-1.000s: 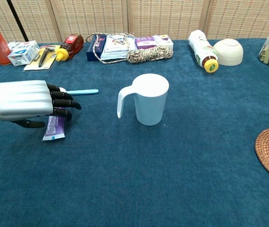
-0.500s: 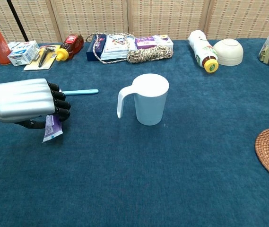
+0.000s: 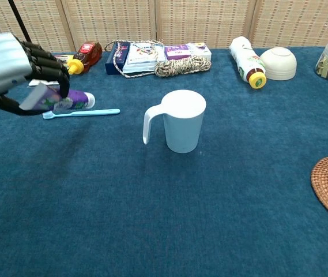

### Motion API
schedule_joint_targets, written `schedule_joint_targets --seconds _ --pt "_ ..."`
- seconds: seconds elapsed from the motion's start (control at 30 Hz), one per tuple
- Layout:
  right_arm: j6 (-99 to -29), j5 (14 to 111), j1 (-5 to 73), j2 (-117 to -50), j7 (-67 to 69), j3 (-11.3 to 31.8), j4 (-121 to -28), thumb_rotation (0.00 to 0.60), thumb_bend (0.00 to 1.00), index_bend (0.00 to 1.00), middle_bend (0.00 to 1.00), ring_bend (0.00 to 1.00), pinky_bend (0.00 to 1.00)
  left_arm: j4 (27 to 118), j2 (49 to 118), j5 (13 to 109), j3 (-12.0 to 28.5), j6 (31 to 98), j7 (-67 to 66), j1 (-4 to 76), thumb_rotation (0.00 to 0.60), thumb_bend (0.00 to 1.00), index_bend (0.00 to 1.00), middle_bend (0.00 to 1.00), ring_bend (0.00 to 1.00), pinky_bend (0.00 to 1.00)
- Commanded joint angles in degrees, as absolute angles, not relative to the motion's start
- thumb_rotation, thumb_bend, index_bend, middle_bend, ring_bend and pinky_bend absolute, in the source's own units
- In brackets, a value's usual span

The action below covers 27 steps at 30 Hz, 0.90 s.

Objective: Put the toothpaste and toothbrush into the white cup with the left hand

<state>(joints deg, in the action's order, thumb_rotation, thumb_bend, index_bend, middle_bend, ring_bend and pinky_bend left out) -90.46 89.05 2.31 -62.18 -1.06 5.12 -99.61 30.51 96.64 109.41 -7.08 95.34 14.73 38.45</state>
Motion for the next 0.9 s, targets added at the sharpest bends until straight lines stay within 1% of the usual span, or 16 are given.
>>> schedule_joint_targets --seconds 0.03,0.17,0.27,0.37,0.43,0.47,0.53,0.57,0.63,0.67,0.77,0.87,0.9 --pt "-90.33 89.24 2.37 -62.29 -1.44 4.97 -99.77 0.6 0.0 0.0 0.0 0.0 0.0 36.02 93.24 106.15 -3.54 98.52 17.88 38.45 0.6 0.34 0.65 0.49 0.45 0.5" --pt "-90.26 89.33 2.4 -62.45 -2.03 4.88 -100.02 0.6 0.0 0.0 0.0 0.0 0.0 41.63 90.08 104.64 -1.52 99.85 18.62 39.0 0.6 0.34 0.65 0.49 0.45 0.5" --pt "-90.03 89.16 2.49 -62.59 -2.45 4.88 -100.11 0.6 0.0 0.0 0.0 0.0 0.0 48.33 87.49 103.46 -0.24 100.37 20.58 39.19 0.6 0.34 0.65 0.49 0.45 0.5" --pt "-89.74 88.94 2.61 -62.7 -2.77 4.9 -100.19 0.6 0.0 0.0 0.0 0.0 0.0 58.18 83.82 102.0 1.42 100.23 22.94 39.64 0.6 0.34 0.64 0.48 0.45 0.5" --pt "-89.62 88.93 2.67 -62.76 -3.01 4.88 -100.23 0.6 0.0 0.0 0.0 0.0 0.0 65.87 80.51 101.03 2.14 98.6 23.09 40.03 0.6 0.34 0.64 0.48 0.44 0.5" --pt "-89.56 88.95 2.7 -62.82 -3.15 4.84 -100.25 0.6 0.0 0.0 0.0 0.0 0.0 71.16 78.3 100.21 2.41 96.82 23.2 40.35 0.6 0.34 0.64 0.48 0.44 0.5" --pt "-89.42 88.98 2.76 -62.91 -3.34 4.78 -100.26 0.6 0.0 0.0 0.0 0.0 0.0 78.31 75.08 98.97 2.27 93.31 22.87 40.87 0.6 0.34 0.64 0.48 0.44 0.5" --pt "-89.3 89.0 2.8 -62.97 -3.51 4.72 -100.27 0.6 0.0 0.0 0.0 0.0 0.0 83.88 72.44 97.94 2.0 89.86 22.45 41.58 0.6 0.34 0.64 0.48 0.44 0.5" --pt "-89.17 89.04 2.86 -63.03 -3.69 4.65 -100.3 0.6 0.0 0.0 0.0 0.0 0.0 90.28 69.37 96.22 2.06 85.42 21.17 42.64 0.6 0.34 0.64 0.48 0.44 0.5" --pt "-89.12 89.08 2.88 -63.06 -3.8 4.61 -100.34 0.6 0.0 0.0 0.0 0.0 0.0 94.59 67.59 94.75 2.28 82.01 20.53 43.64 0.6 0.34 0.64 0.48 0.44 0.5" --pt "-89.09 89.08 2.89 -63.1 -3.93 4.58 -100.39 0.6 0.0 0.0 0.0 0.0 0.0 101.52 64.71 90.37 3.49 74.75 17.91 45.91 0.6 0.34 0.64 0.48 0.44 0.5" --pt "-89.06 88.87 2.88 -63.04 -3.77 4.64 -100.37 0.6 0.0 0.0 0.0 0.0 0.0 106.57 62.88 84.7 4.86 66.95 15.63 48.57 0.6 0.34 0.64 0.48 0.44 0.5" --pt "-89.05 88.81 2.89 -63.01 -3.7 4.67 -100.36 0.6 0.0 0.0 0.0 0.0 0.0 107.47 62.64 83.3 5.39 65.34 14.91 49.25 0.6 0.34 0.64 0.48 0.44 0.5"
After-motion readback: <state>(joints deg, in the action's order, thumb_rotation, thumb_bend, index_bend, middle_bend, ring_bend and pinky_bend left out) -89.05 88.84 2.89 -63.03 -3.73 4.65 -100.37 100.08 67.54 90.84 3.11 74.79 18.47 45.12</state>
